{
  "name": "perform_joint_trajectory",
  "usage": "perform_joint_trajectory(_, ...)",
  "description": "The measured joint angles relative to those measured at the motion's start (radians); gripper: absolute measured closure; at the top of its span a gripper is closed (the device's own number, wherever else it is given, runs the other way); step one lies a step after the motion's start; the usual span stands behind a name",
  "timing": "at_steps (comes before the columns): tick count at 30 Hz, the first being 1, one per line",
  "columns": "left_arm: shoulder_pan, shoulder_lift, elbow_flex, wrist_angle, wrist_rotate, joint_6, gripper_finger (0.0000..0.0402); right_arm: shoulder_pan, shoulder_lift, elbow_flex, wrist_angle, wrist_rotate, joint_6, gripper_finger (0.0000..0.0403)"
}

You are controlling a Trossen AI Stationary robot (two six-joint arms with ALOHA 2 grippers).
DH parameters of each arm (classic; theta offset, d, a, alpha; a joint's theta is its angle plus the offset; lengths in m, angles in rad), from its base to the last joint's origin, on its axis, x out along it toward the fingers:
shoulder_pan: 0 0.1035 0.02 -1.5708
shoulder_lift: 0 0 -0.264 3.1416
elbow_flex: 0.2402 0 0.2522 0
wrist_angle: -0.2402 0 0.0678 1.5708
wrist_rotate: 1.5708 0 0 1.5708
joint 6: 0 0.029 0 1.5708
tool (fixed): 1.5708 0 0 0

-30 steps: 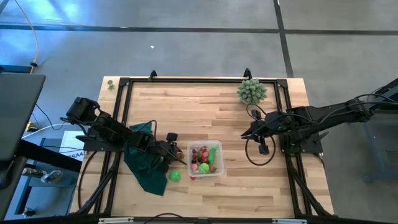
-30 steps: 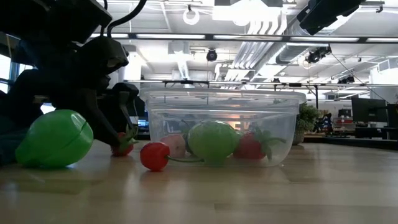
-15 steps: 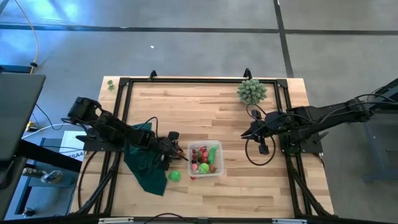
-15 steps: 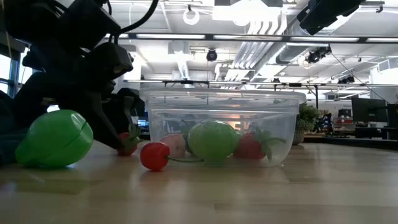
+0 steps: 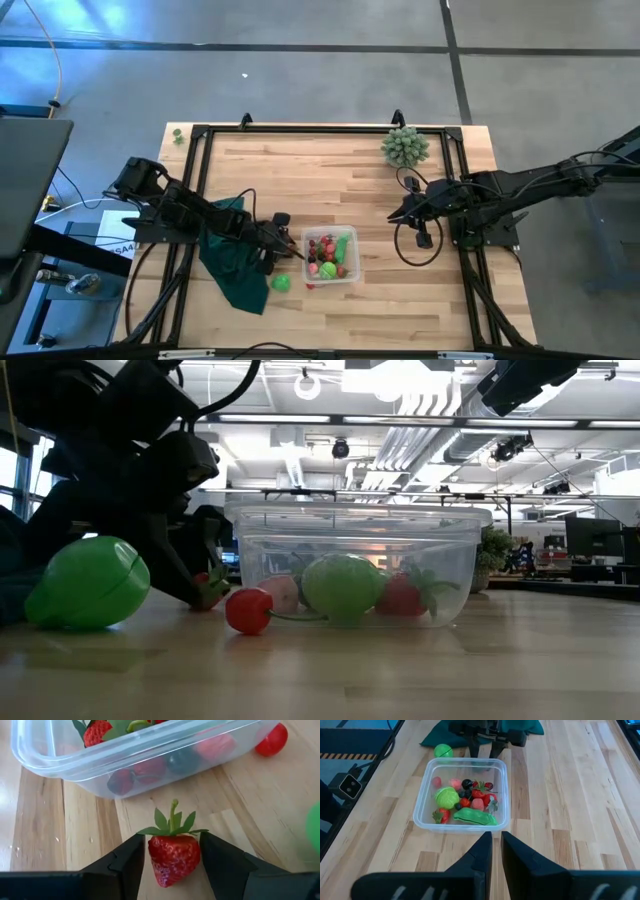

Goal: Pick and placing Produce into tupperware
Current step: Put the red strawberry into the transparent bin

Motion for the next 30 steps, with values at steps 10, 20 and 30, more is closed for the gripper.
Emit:
perform_joint_trajectory(10, 0.0, 0.0, 0.0, -0.011, 0.0, 0.018, 0.0199, 0.0, 0.0, 0.0, 0.0, 0.0, 0.0, 0.0373)
perform_joint_trajectory(20, 0.0, 0.0, 0.0, -0.003, 0.0, 0.015, 0.0233, 0.0, 0.0, 0.0, 0.0, 0.0, 0.0, 0.0373)
perform_joint_trajectory(30, 0.0, 0.0, 0.0, 0.0, -0.001, -0.002, 0.0264, 0.0, 0.0, 0.0, 0.0, 0.0, 0.0, 0.0373)
